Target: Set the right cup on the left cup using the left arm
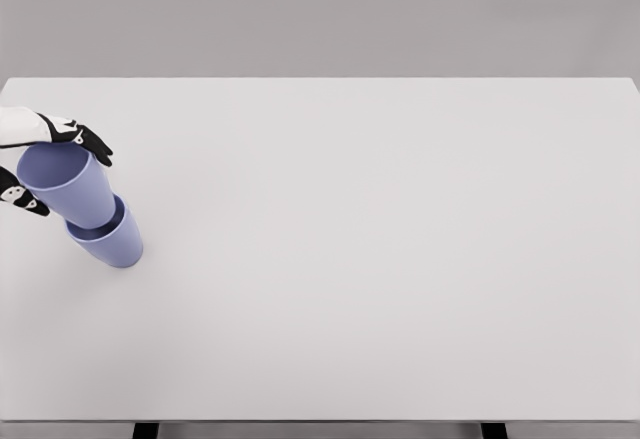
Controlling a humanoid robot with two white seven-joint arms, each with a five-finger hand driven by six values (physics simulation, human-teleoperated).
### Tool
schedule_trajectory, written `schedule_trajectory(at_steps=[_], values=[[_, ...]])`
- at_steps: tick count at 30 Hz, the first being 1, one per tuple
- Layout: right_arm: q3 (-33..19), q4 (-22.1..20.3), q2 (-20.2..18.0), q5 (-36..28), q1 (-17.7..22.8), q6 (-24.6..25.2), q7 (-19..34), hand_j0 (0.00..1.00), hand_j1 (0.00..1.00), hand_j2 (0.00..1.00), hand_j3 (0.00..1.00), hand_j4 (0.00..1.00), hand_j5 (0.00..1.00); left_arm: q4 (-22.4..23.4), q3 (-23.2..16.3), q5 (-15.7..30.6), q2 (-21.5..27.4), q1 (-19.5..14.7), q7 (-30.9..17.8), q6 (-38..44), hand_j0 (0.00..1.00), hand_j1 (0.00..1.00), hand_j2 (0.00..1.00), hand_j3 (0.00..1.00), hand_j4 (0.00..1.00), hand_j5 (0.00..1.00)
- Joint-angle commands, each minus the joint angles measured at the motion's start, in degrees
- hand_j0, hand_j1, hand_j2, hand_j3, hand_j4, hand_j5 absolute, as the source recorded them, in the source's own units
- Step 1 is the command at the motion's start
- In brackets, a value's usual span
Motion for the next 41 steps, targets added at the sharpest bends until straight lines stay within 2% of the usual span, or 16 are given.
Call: schedule_trajectory(at_steps=[1,13,14,16,24,25,26,28,30,32,35,37,41], values=[[0.0,0.0,0.0,0.1,0.0,0.0,0.0,1.0,1.0,1.0,1.0,1.0,1.0,0.0,0.1,0.4,0.0,-0.1,0.2,0.1,0.79,0.79,0.79,0.79,0.79,0.79],[0.0,0.0,0.0,0.1,0.0,0.0,0.0,1.0,1.0,1.0,1.0,1.0,1.0,-0.7,0.3,0.4,0.1,0.7,0.2,0.1,0.8,0.8,0.8,0.8,0.8,0.8],[0.0,0.0,0.0,0.1,0.0,0.0,0.0,1.0,1.0,1.0,1.0,1.0,1.0,-0.7,0.3,0.4,0.1,0.7,0.2,0.1,0.84,0.84,0.84,0.84,0.84,0.84],[0.0,0.0,0.0,0.1,0.0,0.0,0.0,1.0,1.0,1.0,1.0,1.0,1.0,-0.7,0.3,0.4,0.1,0.7,0.3,0.1,0.99,0.99,0.99,0.99,0.99,0.99],[0.0,0.0,0.0,0.1,0.0,0.0,0.0,1.0,1.0,1.0,1.0,1.0,1.0,-0.9,0.7,0.7,0.4,0.7,0.3,0.1,1.0,1.0,1.0,1.0,1.0,1.0],[0.0,0.0,0.0,0.1,0.0,0.0,0.0,1.0,1.0,1.0,1.0,1.0,1.0,-3.1,1.2,1.3,1.3,0.2,0.3,0.1,1.0,1.0,1.0,1.0,1.0,1.0],[0.0,0.0,0.0,0.1,0.0,0.0,0.0,1.0,1.0,1.0,1.0,1.0,1.0,-7.9,1.9,3.9,4.7,-0.1,0.2,0.1,1.0,1.0,1.0,1.0,1.0,1.0],[0.0,0.0,0.0,0.1,0.0,0.0,0.0,1.0,1.0,1.0,1.0,1.0,1.0,-13.8,6.4,8.4,7.7,-0.1,0.2,0.1,1.0,1.0,1.0,1.0,1.0,1.0],[0.0,0.0,0.0,0.1,0.0,0.0,0.0,1.0,1.0,1.0,1.0,1.0,1.0,-14.3,7.6,10.4,7.0,-1.2,0.0,0.1,1.0,1.0,1.0,1.0,1.0,1.0],[0.0,0.0,0.0,0.1,0.0,0.0,0.0,1.0,1.0,1.0,1.0,1.0,1.0,-14.4,7.6,10.6,1.1,-4.2,-0.1,0.1,1.0,1.0,1.0,1.0,1.0,1.0],[0.0,0.0,0.0,0.1,0.0,0.0,0.0,1.0,1.0,1.0,1.0,1.0,1.0,-14.3,7.4,11.0,-12.7,-7.3,0.0,0.1,1.0,1.0,1.0,1.0,1.0,1.0],[0.0,0.0,0.0,0.1,0.0,0.0,0.0,1.0,1.0,1.0,1.0,1.0,1.0,-14.3,6.6,12.1,-16.3,-9.6,0.0,0.1,1.0,1.0,1.0,1.0,1.0,1.0],[0.0,0.0,0.0,0.1,0.0,0.0,0.0,1.0,1.0,1.0,1.0,1.0,1.0,-14.4,3.8,13.2,-21.9,-8.5,0.1,0.1,1.0,1.0,1.0,1.0,1.0,1.0]])
